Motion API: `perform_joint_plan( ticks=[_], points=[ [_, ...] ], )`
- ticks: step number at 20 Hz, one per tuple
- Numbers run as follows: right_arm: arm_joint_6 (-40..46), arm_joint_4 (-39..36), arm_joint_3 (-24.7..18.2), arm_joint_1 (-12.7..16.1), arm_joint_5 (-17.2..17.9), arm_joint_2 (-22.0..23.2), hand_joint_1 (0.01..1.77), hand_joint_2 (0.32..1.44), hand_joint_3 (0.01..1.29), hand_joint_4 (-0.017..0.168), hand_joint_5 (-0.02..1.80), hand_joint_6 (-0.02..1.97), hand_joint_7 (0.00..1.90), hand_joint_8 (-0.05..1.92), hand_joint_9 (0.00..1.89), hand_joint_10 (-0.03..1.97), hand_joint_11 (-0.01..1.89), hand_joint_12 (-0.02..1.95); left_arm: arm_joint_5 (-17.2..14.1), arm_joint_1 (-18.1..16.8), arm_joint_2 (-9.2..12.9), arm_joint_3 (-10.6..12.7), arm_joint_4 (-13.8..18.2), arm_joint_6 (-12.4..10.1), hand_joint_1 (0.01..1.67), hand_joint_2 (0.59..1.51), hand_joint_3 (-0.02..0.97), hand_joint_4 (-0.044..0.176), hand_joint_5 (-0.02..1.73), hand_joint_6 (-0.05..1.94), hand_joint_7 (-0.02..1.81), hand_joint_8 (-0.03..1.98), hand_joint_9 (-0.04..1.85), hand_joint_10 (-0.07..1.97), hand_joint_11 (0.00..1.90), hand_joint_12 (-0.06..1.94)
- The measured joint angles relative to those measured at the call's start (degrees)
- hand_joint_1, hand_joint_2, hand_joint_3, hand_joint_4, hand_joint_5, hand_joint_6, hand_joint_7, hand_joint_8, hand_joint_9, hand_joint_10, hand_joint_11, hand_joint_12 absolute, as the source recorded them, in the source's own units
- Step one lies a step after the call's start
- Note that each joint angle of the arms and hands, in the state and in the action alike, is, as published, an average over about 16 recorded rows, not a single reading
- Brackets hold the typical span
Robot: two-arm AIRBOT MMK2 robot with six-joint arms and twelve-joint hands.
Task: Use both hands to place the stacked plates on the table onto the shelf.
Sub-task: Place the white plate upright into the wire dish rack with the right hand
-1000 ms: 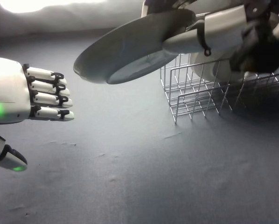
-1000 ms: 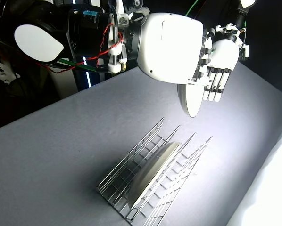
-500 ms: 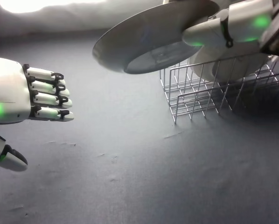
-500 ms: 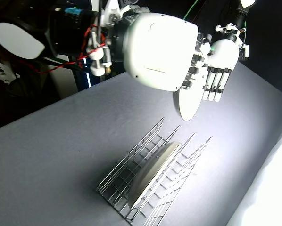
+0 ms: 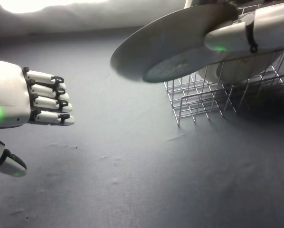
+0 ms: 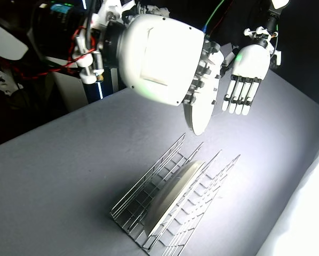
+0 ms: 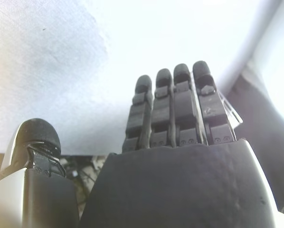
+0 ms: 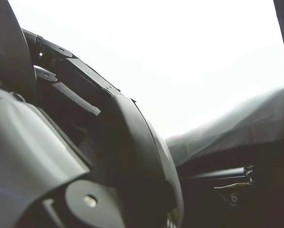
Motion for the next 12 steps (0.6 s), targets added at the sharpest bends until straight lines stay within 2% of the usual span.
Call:
perform_joint_plan(
  ticks=[12],
  points=[
    [-0.08, 0.60, -0.01, -2.78, 0.54, 4.40, 1.40, 1.04, 0.01, -0.008, 0.92, 0.86, 1.01, 0.85, 0.91, 1.18, 0.70, 1.29, -0.21, 0.16, -0.06, 0.18, 0.22, -0.42, 0.01, 1.111, 0.012, 0.004, 0.18, 0.01, 0.18, 0.00, 0.16, 0.01, 0.01, 0.40]
  ],
)
